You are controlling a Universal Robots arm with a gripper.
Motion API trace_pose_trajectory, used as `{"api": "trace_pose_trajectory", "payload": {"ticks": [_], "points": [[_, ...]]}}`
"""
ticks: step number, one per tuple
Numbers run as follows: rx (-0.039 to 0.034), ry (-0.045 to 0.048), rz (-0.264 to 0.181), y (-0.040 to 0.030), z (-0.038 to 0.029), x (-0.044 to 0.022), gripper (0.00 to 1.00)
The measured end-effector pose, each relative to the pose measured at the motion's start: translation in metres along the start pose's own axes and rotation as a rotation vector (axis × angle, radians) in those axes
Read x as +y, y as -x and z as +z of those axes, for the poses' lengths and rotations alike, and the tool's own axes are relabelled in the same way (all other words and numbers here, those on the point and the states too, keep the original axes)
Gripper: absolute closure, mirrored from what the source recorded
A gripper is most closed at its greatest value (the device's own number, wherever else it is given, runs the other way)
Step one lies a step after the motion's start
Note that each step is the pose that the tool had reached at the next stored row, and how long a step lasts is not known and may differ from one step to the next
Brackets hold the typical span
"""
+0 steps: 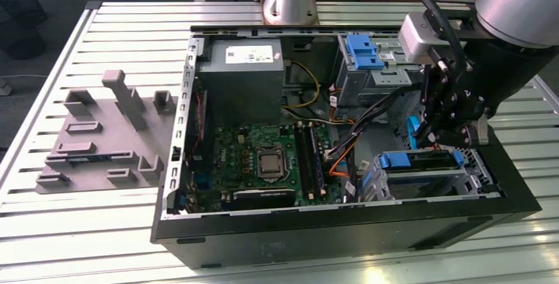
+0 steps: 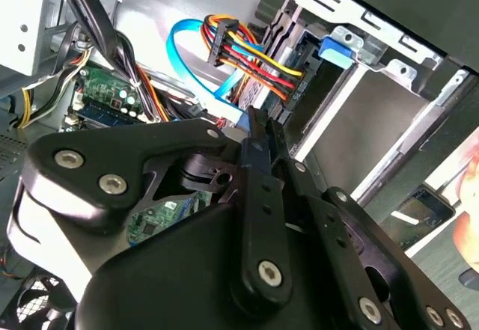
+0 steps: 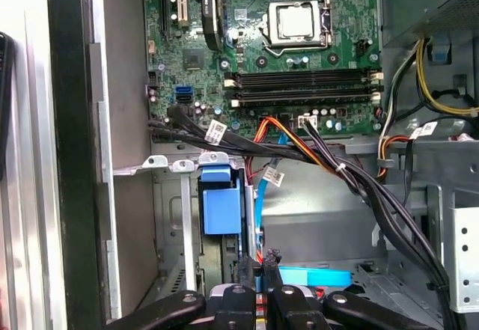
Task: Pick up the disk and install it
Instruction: 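Insert the second disk wire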
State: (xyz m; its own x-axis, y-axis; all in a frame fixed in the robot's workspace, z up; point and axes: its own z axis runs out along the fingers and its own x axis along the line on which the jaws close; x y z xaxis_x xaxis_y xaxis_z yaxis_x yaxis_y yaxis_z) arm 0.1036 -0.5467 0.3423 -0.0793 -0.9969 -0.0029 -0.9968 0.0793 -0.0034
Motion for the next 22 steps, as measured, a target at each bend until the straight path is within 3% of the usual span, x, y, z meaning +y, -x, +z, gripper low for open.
{"api": "trace_pose_trajectory", "payload": {"ticks": [7,22], "points": [[-0.0001,0.0008,0.0,-0.0063,0.0003,-0.0007,0.84],[-0.0003,0.001,0.003,-0.0111,0.0044,-0.0029,0.84]]}}
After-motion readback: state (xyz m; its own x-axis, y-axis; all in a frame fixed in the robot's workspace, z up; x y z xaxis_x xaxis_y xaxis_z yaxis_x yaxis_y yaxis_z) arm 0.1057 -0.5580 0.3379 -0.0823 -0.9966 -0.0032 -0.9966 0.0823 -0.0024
